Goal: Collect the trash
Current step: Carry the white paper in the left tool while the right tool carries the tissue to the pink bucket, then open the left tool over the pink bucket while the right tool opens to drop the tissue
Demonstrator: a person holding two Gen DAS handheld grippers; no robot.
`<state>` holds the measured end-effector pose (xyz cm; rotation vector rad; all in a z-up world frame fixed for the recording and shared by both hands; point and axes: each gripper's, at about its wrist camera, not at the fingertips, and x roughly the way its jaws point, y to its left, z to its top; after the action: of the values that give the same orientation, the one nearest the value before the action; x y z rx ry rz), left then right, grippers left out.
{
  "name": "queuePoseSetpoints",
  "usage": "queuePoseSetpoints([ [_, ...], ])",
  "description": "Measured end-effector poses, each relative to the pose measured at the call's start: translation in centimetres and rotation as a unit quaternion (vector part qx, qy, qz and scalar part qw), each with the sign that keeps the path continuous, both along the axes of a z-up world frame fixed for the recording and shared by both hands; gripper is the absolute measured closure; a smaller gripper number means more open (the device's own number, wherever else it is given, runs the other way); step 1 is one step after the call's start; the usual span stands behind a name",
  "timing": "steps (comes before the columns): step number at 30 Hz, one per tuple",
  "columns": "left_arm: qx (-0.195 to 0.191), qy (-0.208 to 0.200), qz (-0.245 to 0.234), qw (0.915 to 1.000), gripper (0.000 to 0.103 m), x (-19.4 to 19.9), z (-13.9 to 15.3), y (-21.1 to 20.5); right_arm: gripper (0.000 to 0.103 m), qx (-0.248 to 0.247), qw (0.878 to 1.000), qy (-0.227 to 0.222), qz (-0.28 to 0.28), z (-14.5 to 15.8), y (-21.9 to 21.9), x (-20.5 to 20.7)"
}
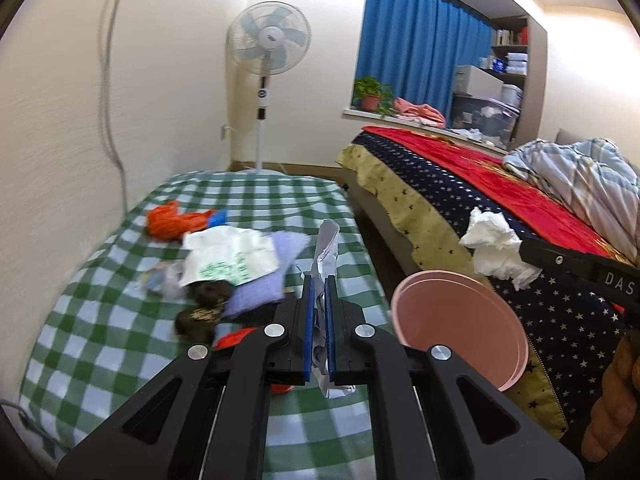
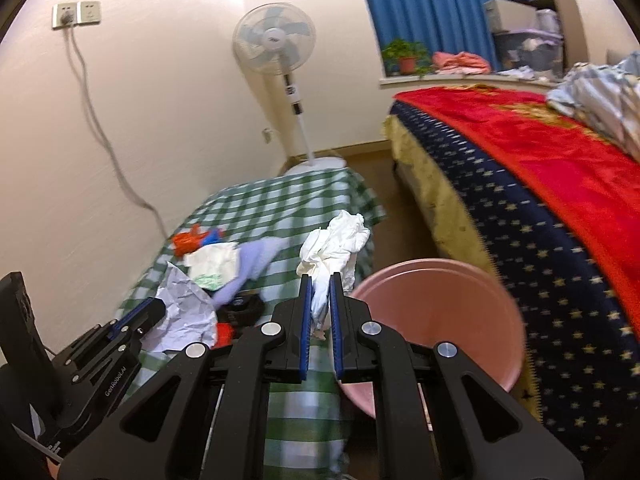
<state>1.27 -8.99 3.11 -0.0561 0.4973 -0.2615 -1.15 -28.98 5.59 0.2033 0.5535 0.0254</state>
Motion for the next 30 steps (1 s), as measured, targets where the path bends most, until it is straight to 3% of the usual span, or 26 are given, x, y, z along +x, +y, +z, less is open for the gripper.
queuePoseSetpoints([
  [17, -0.001, -0.001, -0.092, 0.9957, 0.098, 3.1, -1.1, -8.1, 0.094, -0.004, 0.995, 0.023, -0.095, -1.7, -5.5, -0.3],
  [30, -0.007, 0.029, -0.123, 0.9920, 0.098, 5.0, -3.2, -10.9, 0.094, 0.001, 0.991, 0.046, -0.126, -3.4, -7.5, 0.9],
])
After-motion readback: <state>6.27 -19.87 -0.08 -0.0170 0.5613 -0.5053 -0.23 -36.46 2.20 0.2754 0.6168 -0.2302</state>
